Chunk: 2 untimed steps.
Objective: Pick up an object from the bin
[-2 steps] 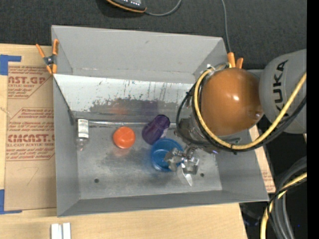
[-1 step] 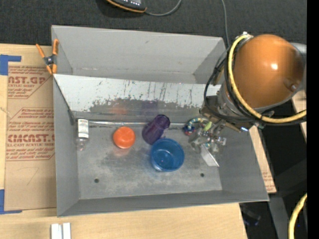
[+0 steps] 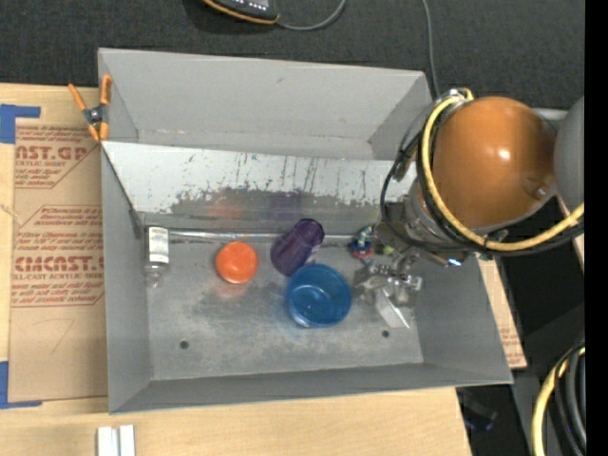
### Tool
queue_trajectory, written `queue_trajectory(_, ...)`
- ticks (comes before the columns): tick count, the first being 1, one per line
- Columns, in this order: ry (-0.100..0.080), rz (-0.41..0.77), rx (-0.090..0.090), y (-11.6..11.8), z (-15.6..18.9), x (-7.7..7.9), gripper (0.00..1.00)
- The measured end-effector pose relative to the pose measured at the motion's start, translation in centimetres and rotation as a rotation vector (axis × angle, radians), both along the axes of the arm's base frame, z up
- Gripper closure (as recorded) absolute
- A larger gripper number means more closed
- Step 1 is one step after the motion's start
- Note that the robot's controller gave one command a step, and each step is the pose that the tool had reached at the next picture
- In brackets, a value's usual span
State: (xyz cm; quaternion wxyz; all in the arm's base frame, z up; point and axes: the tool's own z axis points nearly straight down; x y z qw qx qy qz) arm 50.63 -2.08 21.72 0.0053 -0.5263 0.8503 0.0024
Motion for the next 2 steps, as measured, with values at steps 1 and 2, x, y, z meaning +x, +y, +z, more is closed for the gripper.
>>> queue_trajectory(1, 0.004, 0.137, 0.002, -5.9, 2.0, 0.9, 1.0)
queue_trajectory(2, 0.001, 0.061, 0.003, 2.4, -2.2, 3.3, 1.0)
